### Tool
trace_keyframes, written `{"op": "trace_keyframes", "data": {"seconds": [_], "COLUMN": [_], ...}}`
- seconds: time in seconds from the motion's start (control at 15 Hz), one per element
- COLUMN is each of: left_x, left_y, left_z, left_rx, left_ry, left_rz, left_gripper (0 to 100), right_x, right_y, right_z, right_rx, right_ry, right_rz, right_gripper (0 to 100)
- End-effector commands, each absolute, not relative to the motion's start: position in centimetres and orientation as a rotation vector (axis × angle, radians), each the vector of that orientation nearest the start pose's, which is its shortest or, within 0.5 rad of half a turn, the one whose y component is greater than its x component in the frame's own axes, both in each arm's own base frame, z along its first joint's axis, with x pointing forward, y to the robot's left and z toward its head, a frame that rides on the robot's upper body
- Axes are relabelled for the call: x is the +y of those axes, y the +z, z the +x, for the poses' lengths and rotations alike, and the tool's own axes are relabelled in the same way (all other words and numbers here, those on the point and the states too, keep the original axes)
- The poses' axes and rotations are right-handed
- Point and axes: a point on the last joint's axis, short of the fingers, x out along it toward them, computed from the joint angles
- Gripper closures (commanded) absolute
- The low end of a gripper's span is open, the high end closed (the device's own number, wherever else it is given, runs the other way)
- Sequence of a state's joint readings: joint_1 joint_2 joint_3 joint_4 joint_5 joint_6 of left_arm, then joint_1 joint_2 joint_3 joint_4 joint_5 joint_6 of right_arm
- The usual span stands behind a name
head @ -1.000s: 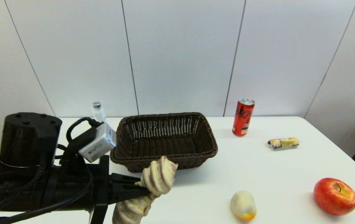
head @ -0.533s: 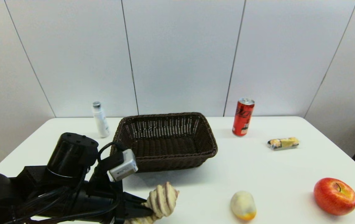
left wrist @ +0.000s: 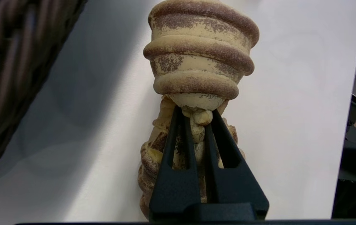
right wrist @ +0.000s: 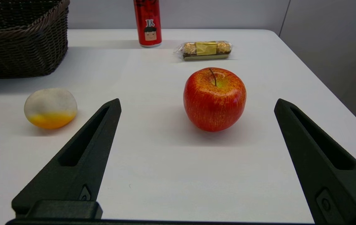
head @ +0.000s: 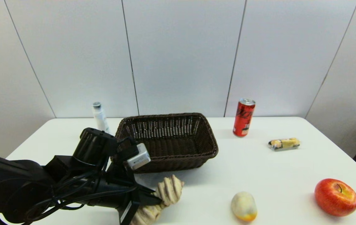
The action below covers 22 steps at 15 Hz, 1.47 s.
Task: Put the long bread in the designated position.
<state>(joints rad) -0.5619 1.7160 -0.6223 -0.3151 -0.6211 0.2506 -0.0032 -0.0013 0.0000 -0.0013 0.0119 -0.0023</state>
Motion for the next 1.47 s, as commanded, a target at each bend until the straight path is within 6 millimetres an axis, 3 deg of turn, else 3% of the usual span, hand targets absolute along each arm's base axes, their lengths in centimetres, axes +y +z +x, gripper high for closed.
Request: {"op": "trace_keyframes", "data": {"seconds": [0.07, 0.6, 1.0, 1.47], "left_x": [-15.0, -14.8, -14.3, -9.1], "left_y": [10.9, 11.0, 12.6, 13.8], "left_z": [22.2, 22.1, 21.2, 18.7], "left_rx": [0.669, 0.658, 0.600, 0.818], "left_ry": [-1.204, -1.206, -1.204, -0.954], "left_rz": [0.177, 0.187, 0.192, 0.174], "left_gripper": [0, 0, 0, 0], "right_x": [0.0, 0.0, 0.0, 0.0], "right_y": [7.6, 7.6, 7.6, 7.6], "right_z": [-2.3, -2.3, -2.3, -2.3], "right_rx": [-0.002, -0.002, -0.002, -0.002], "right_ry": [0.009, 0.009, 0.009, 0.009], "right_rz": [-0.003, -0.003, -0.003, -0.003], "right_gripper": [0, 0, 0, 0]}}
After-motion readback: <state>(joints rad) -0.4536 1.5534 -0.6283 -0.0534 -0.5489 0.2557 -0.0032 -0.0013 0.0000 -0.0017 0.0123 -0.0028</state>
